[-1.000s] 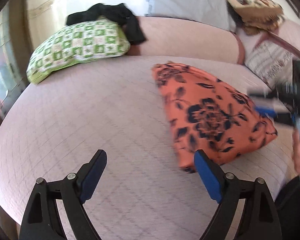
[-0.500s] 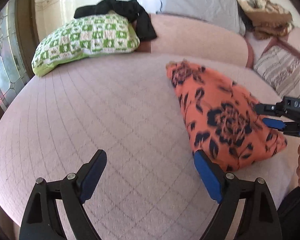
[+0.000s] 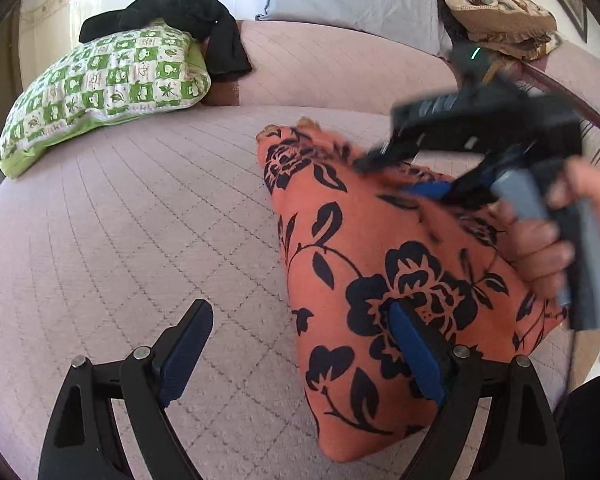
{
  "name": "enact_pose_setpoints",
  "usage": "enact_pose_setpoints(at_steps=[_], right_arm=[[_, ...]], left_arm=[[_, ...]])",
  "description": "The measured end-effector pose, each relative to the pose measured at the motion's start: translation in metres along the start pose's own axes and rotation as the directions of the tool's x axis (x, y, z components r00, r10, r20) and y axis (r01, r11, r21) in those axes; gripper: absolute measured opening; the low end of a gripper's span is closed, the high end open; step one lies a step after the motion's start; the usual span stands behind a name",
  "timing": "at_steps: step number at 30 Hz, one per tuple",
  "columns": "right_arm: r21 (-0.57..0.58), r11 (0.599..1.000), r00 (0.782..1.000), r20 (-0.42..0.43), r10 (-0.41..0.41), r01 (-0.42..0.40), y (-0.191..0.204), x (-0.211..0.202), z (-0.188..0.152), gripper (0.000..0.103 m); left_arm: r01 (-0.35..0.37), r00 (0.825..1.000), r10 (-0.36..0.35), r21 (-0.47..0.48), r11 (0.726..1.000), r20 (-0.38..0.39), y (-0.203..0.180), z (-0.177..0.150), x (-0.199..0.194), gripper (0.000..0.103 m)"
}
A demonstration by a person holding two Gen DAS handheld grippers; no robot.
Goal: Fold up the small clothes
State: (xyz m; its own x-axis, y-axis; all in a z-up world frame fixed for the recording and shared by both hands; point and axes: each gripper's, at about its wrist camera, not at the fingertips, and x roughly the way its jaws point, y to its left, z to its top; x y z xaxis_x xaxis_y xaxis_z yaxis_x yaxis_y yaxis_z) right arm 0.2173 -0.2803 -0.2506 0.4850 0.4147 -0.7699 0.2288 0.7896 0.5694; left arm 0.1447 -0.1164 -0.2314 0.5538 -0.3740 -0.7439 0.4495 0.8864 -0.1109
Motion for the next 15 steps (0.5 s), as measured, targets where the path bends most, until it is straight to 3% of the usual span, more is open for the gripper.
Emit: enact_pose_setpoints(at_steps=[2, 7, 10, 15], right_arm=[[-0.014, 1.0, 1.0, -0.005, 0.014, -0.014, -0.005, 0.017, 0.002, 0.064], [-0.048, 0.999, 1.0, 0.02, -0.02, 0.021, 0.005, 0.0, -0.006, 0.064], [-0.069, 0.997, 0.997, 0.075, -0.034, 0.039, 0.008, -0.032, -0.018, 0.064], [-0.055, 0.998, 0.982, 0.189, 0.016, -0.005, -0.003, -0.097, -0.052, 0.066]], left_arm=[[0.01, 1.0, -0.01, -0.001, 1.0, -0.002, 0.001, 0.0, 0.002, 0.09], [-0.026, 0.999, 0.025, 0.051, 0.998, 0.03, -0.008, -0.001, -0.001, 0.09], [-0.05, 0.996, 0.043, 0.082, 0.995, 0.074, -0.012, -0.001, -0.01, 0.09], [-0.028, 0.996, 0.027, 0.014, 1.0, 0.08, -0.001, 0.002, -0.017, 0.09]])
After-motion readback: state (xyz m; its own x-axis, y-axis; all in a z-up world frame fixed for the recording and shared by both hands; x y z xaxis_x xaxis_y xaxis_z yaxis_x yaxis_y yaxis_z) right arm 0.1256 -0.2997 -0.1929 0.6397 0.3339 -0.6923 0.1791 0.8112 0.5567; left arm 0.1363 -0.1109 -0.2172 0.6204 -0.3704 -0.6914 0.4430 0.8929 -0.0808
